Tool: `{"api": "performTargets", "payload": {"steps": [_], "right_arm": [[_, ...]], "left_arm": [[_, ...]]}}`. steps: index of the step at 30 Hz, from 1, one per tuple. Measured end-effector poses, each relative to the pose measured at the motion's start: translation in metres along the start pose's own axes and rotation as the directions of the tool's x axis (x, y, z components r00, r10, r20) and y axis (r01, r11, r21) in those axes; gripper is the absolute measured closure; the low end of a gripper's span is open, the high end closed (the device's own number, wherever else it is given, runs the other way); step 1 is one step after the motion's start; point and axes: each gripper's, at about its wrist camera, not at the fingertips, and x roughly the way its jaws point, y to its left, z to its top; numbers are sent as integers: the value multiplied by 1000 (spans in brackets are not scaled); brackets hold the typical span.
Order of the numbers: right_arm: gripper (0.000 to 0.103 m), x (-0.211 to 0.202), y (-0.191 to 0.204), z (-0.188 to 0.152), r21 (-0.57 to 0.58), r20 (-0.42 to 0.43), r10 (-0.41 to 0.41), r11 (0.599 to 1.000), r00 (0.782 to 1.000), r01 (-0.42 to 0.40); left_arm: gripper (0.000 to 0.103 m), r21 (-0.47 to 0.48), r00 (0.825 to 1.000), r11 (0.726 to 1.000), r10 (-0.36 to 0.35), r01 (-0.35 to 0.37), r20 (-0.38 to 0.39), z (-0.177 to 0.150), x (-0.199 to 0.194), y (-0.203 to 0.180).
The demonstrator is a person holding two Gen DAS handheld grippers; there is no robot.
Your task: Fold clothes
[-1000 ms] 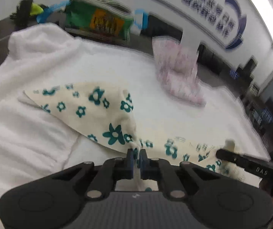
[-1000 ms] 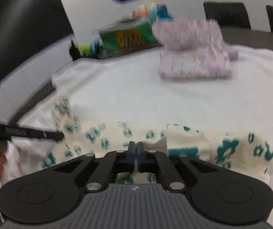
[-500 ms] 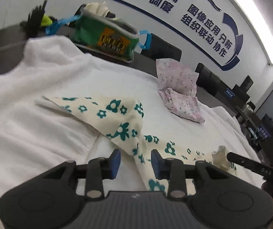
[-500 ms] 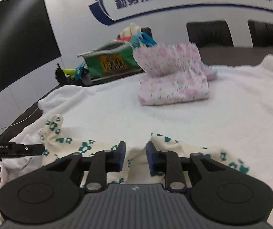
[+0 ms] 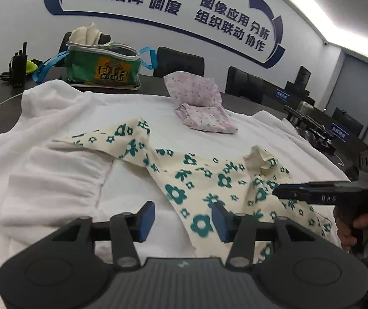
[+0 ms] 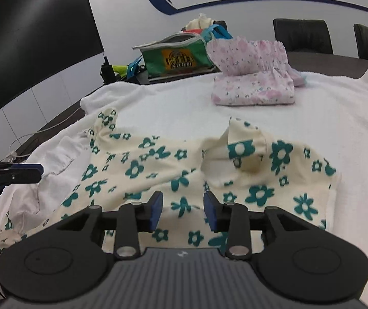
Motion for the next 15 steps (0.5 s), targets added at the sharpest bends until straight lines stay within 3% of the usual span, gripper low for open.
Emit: {"api": "performTargets", "payload": {"steps": [15], "right_arm": [[65, -15, 11, -12, -15, -12, -6, 1000, 1000, 6]], "left_arm": [[51, 60, 999, 998, -14, 17, -51, -35, -7, -2]]}}
